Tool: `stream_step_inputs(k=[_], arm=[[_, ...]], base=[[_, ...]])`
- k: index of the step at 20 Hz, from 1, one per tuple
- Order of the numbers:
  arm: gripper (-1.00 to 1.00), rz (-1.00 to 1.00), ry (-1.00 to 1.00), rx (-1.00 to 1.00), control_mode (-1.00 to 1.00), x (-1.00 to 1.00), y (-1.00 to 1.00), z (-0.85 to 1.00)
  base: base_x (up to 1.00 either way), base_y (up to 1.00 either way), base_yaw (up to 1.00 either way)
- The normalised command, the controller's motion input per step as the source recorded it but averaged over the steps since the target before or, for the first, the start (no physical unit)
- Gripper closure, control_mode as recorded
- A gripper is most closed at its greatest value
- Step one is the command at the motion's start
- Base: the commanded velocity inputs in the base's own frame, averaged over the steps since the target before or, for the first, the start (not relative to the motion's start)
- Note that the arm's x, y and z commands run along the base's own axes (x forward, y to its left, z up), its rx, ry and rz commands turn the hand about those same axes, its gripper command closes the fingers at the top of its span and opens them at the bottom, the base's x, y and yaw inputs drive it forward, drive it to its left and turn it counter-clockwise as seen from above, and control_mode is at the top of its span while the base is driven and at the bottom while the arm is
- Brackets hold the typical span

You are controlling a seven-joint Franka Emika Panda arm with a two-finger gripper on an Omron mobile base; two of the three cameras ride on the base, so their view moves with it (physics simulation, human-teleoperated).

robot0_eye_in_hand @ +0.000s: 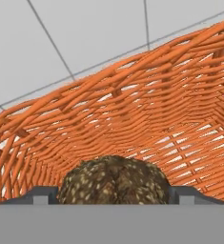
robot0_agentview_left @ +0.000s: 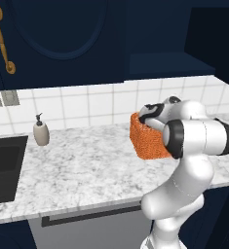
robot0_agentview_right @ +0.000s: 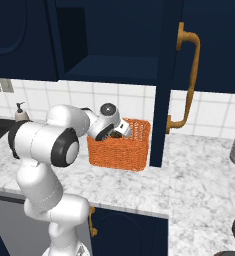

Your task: Open the cabinet, pick up the bread from the cabinet and place it in the basket. Then move the basket to the dining counter.

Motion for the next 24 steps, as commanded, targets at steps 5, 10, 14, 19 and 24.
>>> stream_step_inputs(k=[5, 10, 14, 19, 24], arm=[[1.0, 0.0, 0.0, 0.01, -1.0, 0.11, 0.0, -0.32], [1.0, 0.0, 0.0, 0.0, -1.0, 0.2, -0.01, -0.09], [1.0, 0.0, 0.0, 0.0, -1.0, 0.39, 0.0, -0.03], [1.0, 0.0, 0.0, 0.0, -1.0, 0.28, -0.02, -0.1], [1.0, 0.0, 0.0, 0.01, -1.0, 0.24, 0.0, -0.19]], base=[[0.0, 0.0, 0.0], [0.0, 0.0, 0.0], [0.0, 0.0, 0.0], [0.0, 0.0, 0.0], [0.0, 0.0, 0.0]])
